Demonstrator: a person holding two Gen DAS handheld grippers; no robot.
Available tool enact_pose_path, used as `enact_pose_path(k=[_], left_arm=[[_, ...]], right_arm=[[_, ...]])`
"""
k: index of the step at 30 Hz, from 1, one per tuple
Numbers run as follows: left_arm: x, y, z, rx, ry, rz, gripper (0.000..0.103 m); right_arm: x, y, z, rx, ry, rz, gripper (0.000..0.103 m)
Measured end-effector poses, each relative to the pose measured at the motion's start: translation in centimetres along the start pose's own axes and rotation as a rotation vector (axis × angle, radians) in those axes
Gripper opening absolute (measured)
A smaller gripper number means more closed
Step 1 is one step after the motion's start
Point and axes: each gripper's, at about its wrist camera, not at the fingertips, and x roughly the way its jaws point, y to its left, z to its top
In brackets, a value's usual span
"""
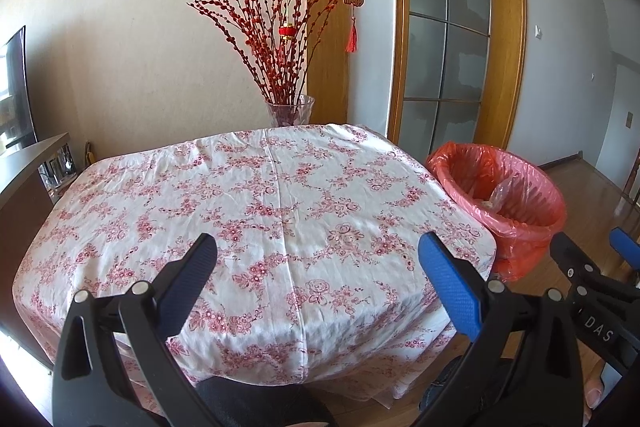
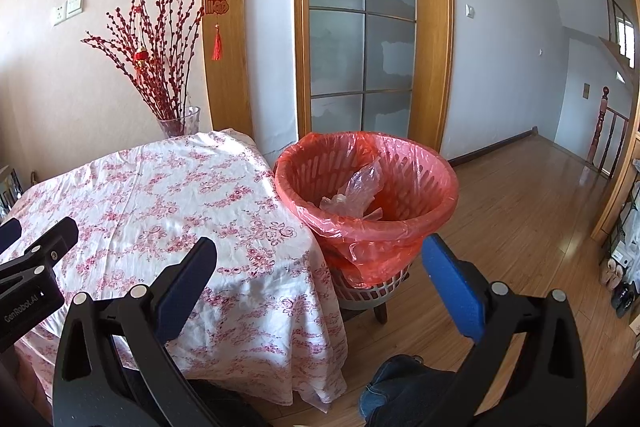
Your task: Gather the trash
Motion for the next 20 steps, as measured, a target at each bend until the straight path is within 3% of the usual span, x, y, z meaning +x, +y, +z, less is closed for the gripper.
enact_pose_path(k=[20], left_arm=[[-0.07,0.11,-0.09,-0.012,0.006,-0.002,0.099]], right_arm=[[0.11,0.1,-0.17,-0.004,0.007,0.006,0.101]])
